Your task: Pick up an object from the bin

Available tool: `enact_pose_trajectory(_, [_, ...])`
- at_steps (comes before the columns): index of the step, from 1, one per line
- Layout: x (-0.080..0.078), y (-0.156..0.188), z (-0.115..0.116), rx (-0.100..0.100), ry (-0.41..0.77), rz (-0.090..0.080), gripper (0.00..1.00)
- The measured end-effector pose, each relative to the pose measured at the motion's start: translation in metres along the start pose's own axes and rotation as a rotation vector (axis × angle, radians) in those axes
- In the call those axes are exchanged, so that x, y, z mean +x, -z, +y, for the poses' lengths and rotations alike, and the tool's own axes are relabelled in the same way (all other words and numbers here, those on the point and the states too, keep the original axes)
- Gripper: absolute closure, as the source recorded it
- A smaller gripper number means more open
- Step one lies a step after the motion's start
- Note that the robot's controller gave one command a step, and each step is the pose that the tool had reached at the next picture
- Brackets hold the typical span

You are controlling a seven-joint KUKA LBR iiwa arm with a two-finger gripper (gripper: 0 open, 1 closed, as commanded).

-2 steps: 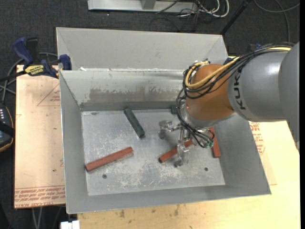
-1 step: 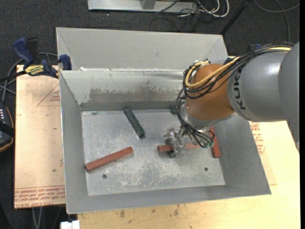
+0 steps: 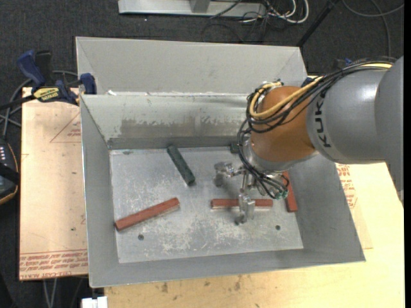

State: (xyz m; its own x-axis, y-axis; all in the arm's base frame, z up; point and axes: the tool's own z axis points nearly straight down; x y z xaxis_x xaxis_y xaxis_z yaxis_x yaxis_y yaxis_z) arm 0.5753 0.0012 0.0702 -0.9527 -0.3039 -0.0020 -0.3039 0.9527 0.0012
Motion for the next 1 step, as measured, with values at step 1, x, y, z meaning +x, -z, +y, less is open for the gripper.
enact_pose_trajectory(1, [0.0001, 0.0001, -0.0002, 0.000, 0.000, 0.000, 1.00])
